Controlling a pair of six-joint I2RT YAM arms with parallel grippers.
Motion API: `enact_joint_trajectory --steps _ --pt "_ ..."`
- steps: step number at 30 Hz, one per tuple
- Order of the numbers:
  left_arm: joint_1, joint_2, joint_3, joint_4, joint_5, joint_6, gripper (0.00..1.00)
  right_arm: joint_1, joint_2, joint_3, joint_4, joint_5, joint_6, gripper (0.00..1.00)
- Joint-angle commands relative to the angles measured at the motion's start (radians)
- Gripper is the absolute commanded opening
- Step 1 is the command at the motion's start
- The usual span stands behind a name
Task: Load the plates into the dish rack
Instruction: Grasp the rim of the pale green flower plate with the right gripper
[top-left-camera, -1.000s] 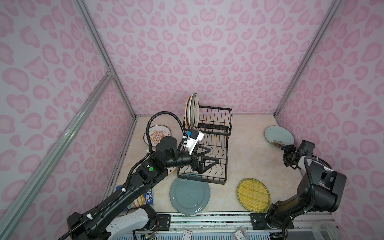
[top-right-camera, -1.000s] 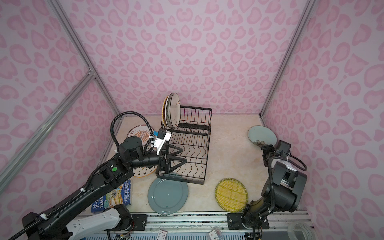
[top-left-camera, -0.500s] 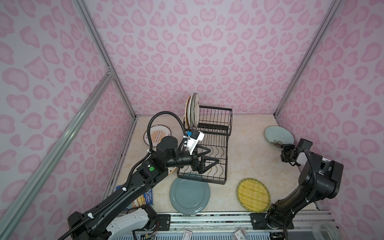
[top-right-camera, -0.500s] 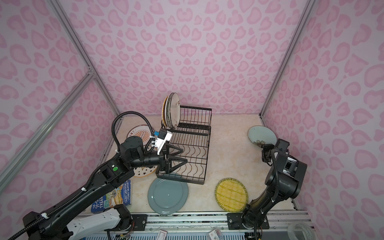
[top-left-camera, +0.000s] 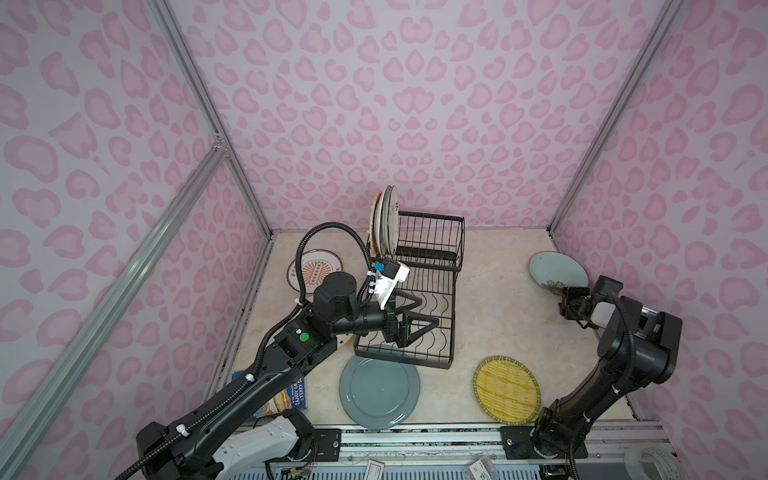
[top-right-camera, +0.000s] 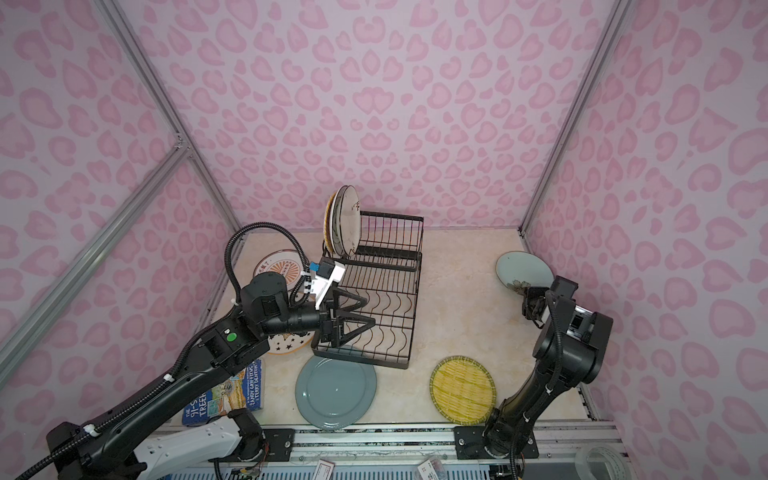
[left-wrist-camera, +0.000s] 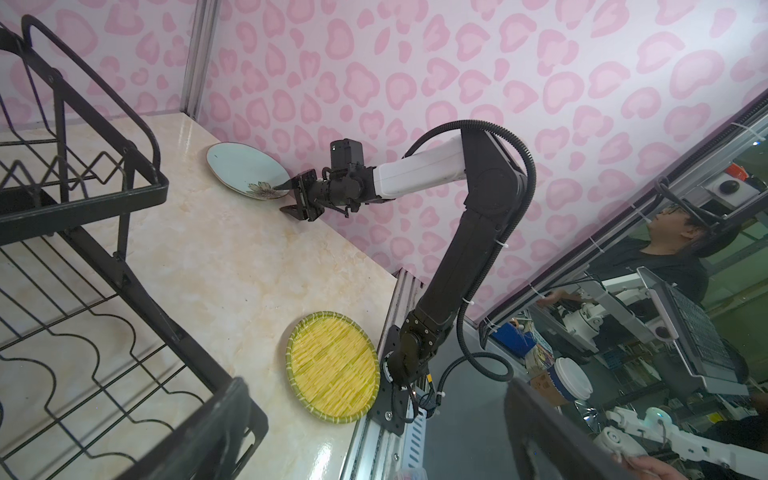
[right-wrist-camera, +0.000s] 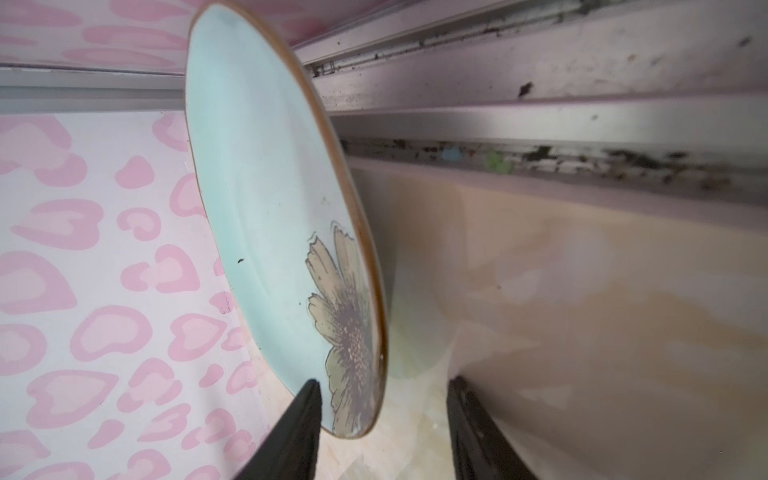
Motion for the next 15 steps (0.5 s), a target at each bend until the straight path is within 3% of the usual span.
enact_joint_trajectory --steps 1,15 --pt "0.001 0.001 -0.004 0.043 0.007 -0.001 0.97 0.001 0.020 0.003 0.040 -0.002 0.025 0.46" --pt "0.002 0.006 -0.005 0.050 0.015 -0.012 0.98 -0.001 0.100 -0.048 0.204 -0.025 0.084 0.38"
